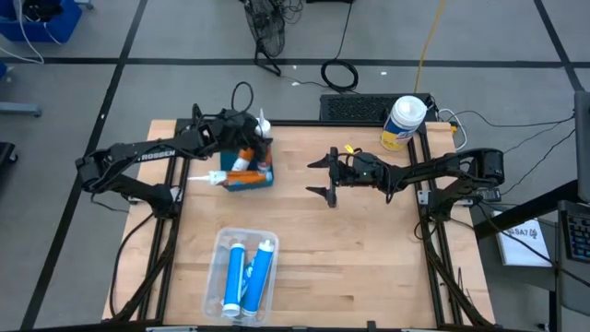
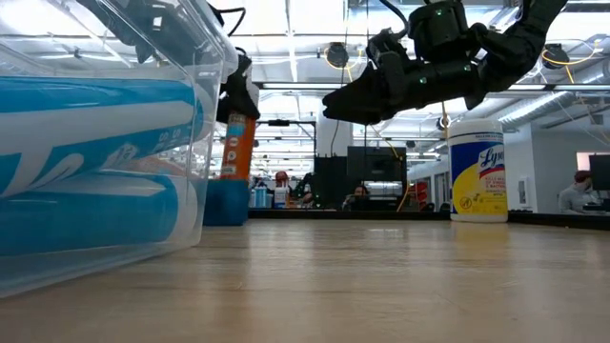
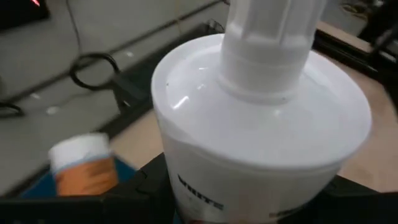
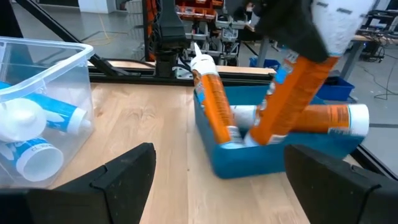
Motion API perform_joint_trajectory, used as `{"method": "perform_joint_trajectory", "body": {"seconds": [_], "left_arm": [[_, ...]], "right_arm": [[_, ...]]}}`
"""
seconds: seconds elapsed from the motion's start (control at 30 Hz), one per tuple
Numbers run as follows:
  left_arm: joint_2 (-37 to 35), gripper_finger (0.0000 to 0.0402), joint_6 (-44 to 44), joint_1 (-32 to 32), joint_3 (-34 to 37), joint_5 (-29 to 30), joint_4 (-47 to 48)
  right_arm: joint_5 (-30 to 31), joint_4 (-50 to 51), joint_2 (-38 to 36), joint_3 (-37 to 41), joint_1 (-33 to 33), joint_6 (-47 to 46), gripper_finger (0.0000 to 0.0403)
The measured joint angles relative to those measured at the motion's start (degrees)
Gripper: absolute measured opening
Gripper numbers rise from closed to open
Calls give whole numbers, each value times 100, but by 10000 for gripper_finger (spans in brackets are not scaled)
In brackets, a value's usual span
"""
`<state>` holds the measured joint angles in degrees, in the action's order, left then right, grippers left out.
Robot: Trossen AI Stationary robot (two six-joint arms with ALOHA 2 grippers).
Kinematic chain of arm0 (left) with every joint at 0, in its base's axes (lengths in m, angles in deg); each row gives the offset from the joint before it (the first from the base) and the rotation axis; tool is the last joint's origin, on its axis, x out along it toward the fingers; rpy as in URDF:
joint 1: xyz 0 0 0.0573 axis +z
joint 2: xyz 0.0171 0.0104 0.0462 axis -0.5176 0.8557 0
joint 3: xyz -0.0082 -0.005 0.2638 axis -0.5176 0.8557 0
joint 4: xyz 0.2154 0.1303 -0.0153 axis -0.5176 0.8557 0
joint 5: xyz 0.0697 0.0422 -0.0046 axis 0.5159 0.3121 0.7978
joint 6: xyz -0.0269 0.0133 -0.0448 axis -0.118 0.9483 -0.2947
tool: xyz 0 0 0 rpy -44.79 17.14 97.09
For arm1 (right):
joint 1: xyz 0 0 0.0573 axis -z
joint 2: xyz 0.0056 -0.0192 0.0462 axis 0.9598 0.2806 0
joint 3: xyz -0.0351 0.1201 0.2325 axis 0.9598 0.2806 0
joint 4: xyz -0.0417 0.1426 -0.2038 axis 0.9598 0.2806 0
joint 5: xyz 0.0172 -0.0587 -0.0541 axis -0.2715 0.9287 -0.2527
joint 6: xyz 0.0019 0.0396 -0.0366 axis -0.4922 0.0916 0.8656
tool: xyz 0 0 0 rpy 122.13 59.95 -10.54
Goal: Pick & place silicon tubes, Sealant and Lysol wipes
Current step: Put the orange sealant into the blue bin
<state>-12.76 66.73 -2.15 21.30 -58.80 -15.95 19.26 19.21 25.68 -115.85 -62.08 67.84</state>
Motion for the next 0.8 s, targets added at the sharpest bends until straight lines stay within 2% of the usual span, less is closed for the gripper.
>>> {"method": "perform_joint_trajectory", "body": {"seconds": [0.3,0.4,0.53,0.8], "left_arm": [[0,207,-263,-28,0,-1066,387],[4,207,-322,-26,2,-1062,904],[8,207,-440,-26,2,-745,1324],[11,207,-262,-26,-7,-629,1376]], "right_arm": [[-2,17,0,0,2,-13,329],[-2,15,0,0,2,10,329],[-2,15,0,0,3,22,329],[-2,14,0,0,2,3,329]]}}
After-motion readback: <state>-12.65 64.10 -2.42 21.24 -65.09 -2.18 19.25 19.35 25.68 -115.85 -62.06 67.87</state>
